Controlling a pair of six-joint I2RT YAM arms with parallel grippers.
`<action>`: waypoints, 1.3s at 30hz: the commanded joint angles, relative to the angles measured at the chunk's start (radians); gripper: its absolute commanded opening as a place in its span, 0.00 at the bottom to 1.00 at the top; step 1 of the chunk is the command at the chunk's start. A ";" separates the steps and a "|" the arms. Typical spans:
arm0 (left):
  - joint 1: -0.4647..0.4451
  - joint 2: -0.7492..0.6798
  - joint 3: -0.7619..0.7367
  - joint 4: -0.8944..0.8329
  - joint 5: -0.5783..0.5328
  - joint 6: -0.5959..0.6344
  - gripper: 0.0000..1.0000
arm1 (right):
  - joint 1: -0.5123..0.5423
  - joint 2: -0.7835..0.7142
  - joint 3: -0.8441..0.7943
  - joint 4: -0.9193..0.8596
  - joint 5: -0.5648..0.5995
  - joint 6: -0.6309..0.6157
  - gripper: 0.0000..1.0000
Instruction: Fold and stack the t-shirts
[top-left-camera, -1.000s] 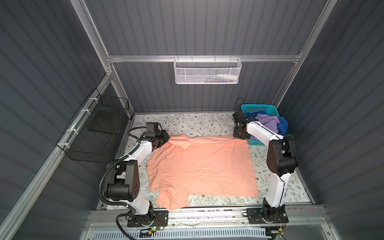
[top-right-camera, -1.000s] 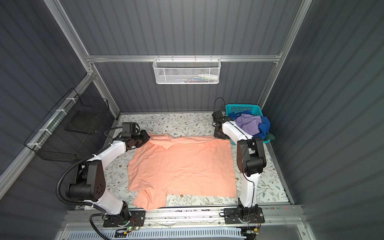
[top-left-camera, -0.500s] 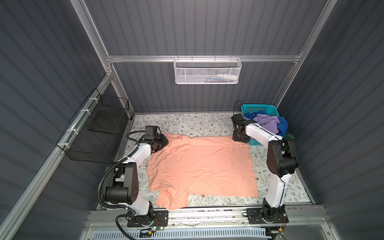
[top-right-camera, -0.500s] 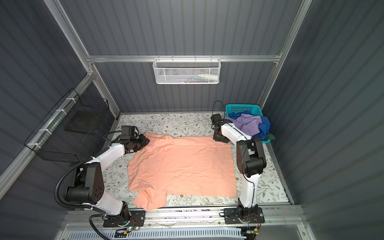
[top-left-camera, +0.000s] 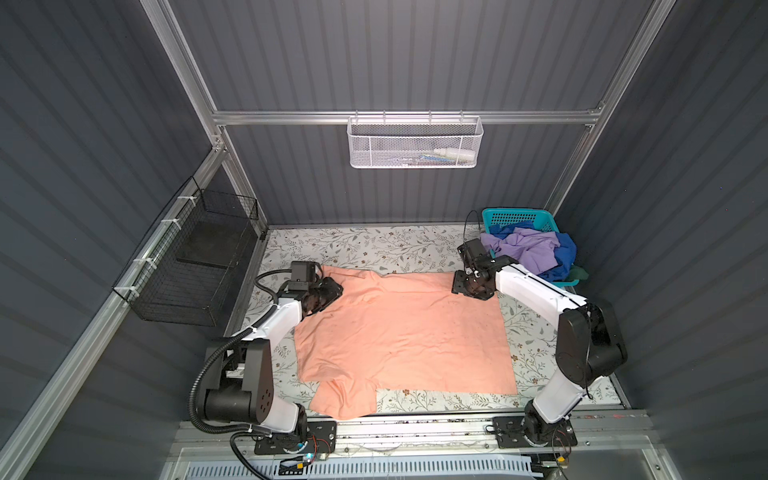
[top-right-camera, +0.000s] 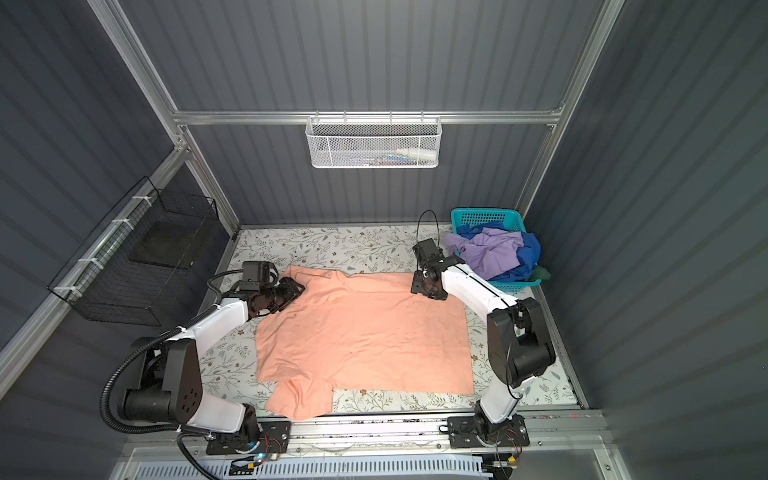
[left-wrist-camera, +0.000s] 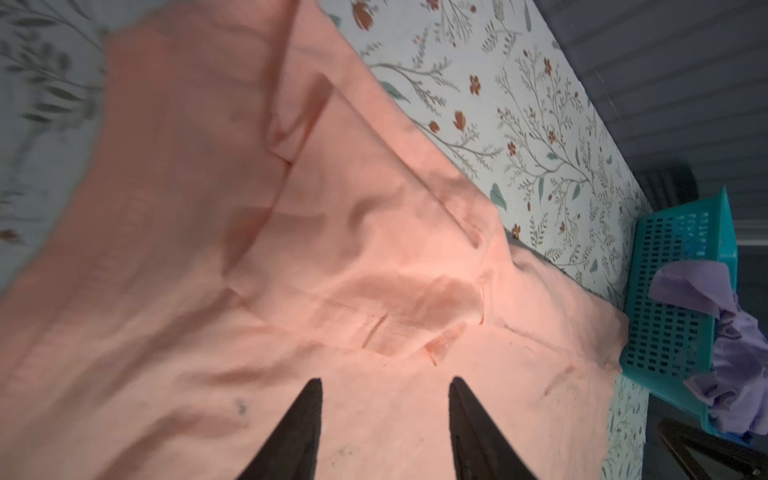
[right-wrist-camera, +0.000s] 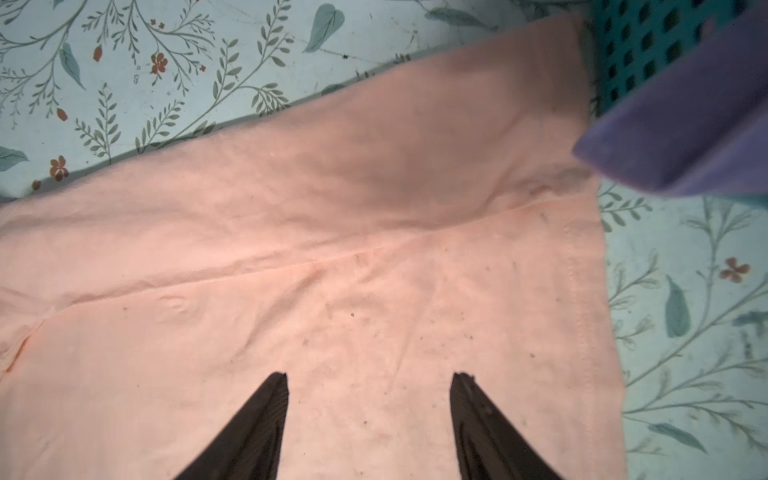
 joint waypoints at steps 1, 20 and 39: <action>-0.076 0.018 0.012 0.027 0.027 0.012 0.51 | -0.002 -0.067 -0.051 0.059 -0.048 0.051 0.72; -0.194 0.226 0.115 0.053 0.003 -0.004 0.41 | -0.040 -0.215 -0.267 0.141 -0.084 0.106 0.90; -0.246 0.330 0.201 -0.010 -0.094 0.051 0.34 | -0.066 -0.221 -0.295 0.160 -0.116 0.124 0.89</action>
